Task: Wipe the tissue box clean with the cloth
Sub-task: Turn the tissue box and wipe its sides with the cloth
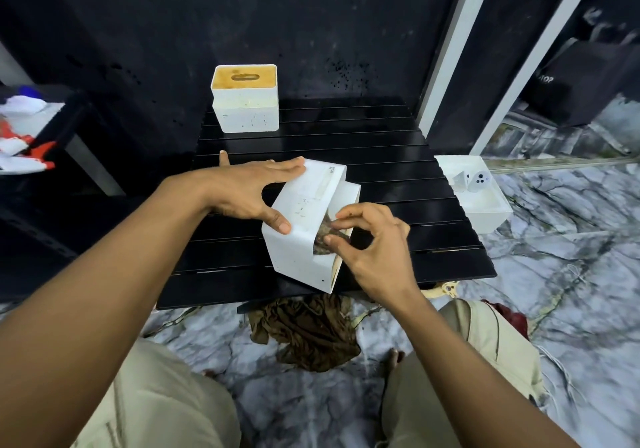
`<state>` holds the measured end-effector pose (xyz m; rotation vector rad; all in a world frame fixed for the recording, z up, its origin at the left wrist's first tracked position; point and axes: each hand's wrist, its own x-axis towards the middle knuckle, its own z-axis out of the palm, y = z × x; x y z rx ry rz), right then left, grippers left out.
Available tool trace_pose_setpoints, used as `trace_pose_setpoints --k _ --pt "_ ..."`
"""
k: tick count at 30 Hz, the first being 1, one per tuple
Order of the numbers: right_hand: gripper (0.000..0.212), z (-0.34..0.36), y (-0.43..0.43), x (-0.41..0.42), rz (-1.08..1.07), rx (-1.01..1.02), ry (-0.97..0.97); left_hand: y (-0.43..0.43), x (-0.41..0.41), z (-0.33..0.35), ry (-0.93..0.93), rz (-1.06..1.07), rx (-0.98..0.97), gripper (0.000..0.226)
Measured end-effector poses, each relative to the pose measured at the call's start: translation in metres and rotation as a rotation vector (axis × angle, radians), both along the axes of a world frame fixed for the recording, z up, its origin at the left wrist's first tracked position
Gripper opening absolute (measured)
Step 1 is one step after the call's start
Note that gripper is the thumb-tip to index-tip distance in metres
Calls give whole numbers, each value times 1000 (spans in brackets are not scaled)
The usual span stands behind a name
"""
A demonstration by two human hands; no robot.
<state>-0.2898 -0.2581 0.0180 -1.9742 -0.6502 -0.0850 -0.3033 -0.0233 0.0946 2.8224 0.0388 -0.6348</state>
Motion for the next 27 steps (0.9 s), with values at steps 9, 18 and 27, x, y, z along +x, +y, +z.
trace_pose_setpoints --k 9,18,27 --pt "33 -15 18 -11 -49 -121 -83 0 -2 -3 -8 18 -25 111" --pt "19 -6 -23 0 186 -130 -133 3 -5 -4 1 26 -64 111" --pt "48 -5 -13 -10 41 -348 -225 3 1 -3 16 28 -51 115"
